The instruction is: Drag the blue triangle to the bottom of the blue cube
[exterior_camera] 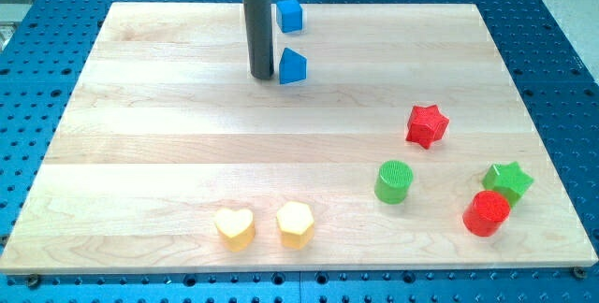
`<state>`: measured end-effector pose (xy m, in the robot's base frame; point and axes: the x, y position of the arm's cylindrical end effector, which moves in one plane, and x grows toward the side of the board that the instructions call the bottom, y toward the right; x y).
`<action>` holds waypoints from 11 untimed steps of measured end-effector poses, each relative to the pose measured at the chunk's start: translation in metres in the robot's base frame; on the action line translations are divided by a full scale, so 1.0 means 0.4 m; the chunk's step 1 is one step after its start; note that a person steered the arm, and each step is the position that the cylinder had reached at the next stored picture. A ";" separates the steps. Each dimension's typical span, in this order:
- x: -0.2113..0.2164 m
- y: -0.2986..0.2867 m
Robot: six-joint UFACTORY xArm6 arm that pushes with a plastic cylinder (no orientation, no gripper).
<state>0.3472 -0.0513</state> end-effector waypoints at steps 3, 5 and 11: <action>0.120 0.201; -0.025 0.157; 0.245 0.252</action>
